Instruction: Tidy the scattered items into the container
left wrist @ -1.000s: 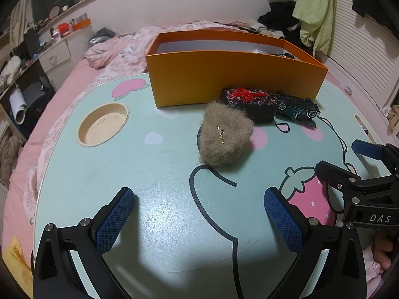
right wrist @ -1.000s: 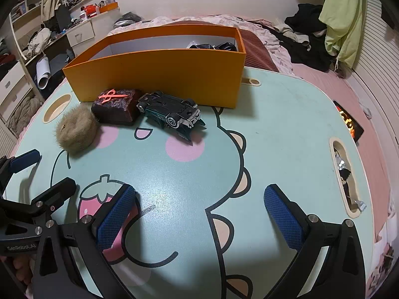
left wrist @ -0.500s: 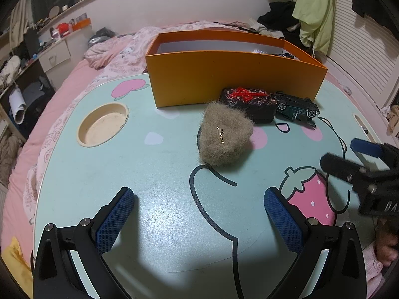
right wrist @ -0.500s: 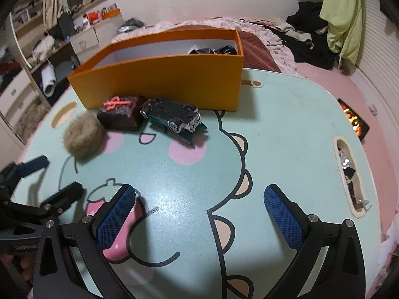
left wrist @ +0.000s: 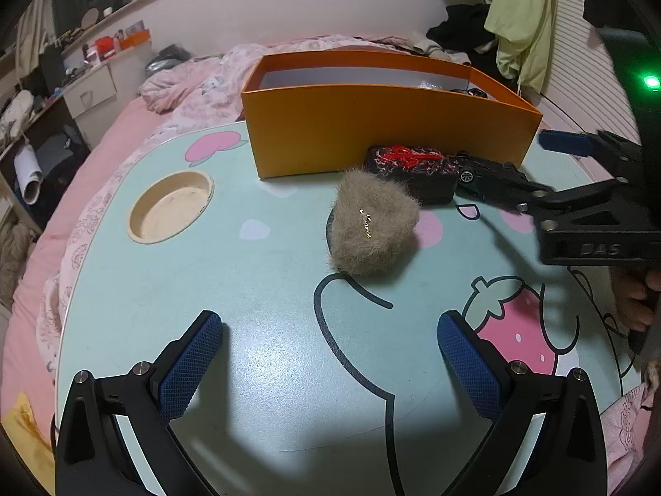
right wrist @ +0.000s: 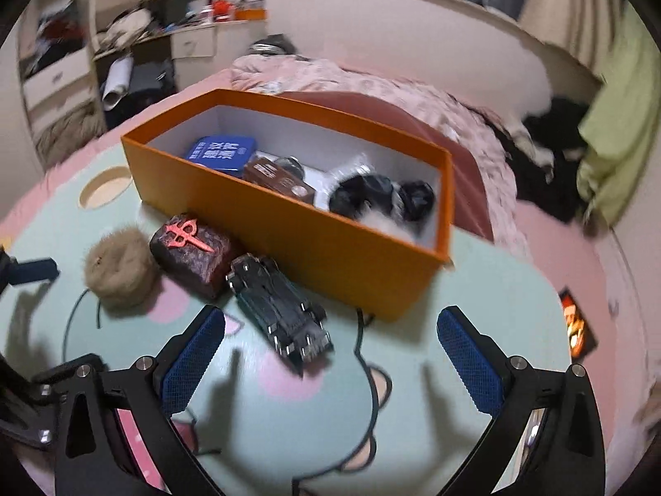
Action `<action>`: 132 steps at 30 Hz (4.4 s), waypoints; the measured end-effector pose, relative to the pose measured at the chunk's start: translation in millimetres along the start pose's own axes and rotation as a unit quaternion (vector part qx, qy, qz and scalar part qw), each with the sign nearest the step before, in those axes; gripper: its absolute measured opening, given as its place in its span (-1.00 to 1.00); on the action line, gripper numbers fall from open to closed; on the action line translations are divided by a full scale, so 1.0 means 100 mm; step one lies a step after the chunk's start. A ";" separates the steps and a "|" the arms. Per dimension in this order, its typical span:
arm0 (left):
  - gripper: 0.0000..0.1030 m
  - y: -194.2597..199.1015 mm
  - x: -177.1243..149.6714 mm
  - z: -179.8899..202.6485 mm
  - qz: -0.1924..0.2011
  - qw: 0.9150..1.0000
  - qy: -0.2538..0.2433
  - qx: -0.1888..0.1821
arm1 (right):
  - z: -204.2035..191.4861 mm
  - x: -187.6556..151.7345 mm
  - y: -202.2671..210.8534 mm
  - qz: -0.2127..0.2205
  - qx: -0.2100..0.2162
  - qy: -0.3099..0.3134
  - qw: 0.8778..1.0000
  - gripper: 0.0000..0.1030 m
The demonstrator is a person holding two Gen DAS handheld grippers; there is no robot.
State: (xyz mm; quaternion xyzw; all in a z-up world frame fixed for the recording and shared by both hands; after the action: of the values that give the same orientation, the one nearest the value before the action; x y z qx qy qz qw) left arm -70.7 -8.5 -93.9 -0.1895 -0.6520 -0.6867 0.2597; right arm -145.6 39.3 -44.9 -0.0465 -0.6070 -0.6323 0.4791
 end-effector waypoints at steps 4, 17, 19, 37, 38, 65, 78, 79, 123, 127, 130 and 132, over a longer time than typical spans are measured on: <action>1.00 0.00 0.00 0.00 0.000 1.000 0.000 0.000 | -0.11 -0.01 -0.17 -0.017 0.026 0.018 0.999 0.93; 1.00 0.00 -0.01 0.00 0.000 1.000 0.000 0.000 | -0.29 -0.29 0.29 0.013 0.099 -0.052 0.994 -0.42; 1.00 -0.01 0.00 -0.01 0.000 1.000 0.000 0.000 | -0.28 -0.34 0.43 0.020 0.091 -0.064 0.994 -0.42; -0.14 -0.22 0.46 0.18 -0.015 0.999 -0.028 -0.007 | -0.26 -0.68 0.48 0.001 0.029 -0.081 0.996 -0.42; -0.39 -0.21 0.44 0.18 -0.011 1.000 -0.028 -0.009 | -0.25 -0.69 0.49 0.001 0.029 -0.082 0.996 -0.42; -0.31 0.30 1.81 0.45 0.077 0.995 -0.027 -0.053 | 0.33 0.81 0.56 0.083 -0.004 -0.110 0.991 -0.42; 0.82 0.25 1.48 -0.12 0.093 0.995 0.037 -0.005 | 0.68 0.52 0.41 0.049 -0.016 -0.200 0.978 0.26; 0.82 0.26 1.40 -0.16 0.087 0.995 0.045 -0.011 | 0.69 0.48 0.46 0.052 -0.013 -0.209 0.977 0.29; 1.00 -0.09 0.02 -0.08 -0.016 1.000 0.011 0.018 | -0.07 -0.62 0.04 -0.084 -0.011 -0.175 0.981 0.99; 1.00 -0.05 0.00 -0.07 -0.004 1.000 0.011 0.020 | -0.08 -0.62 0.05 -0.084 -0.010 -0.176 0.981 0.99; 1.00 -0.04 0.00 -0.07 -0.003 1.000 0.012 0.020 | -0.06 -0.61 0.05 -0.084 -0.009 -0.176 0.981 0.99; 1.00 -0.04 0.00 -0.08 -0.003 1.000 0.012 0.021 | -0.06 -0.61 0.04 -0.084 -0.009 -0.176 0.981 0.99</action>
State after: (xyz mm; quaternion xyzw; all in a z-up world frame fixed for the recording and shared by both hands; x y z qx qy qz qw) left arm -72.6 -16.4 -97.2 -0.1744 -0.6634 -0.6760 0.2694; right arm -106.5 68.7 -82.7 -0.1104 -0.6782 -0.6573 0.3096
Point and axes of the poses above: each gripper's, at about its wrist camera, not at the fingertips, and y roughly against the way its jaws point, z to its right, x to its top, the point moved 10 cm from there along -y, roughly the way its jaws point, and after that the axes turned 8 degrees about y, right-handed, at the moved point
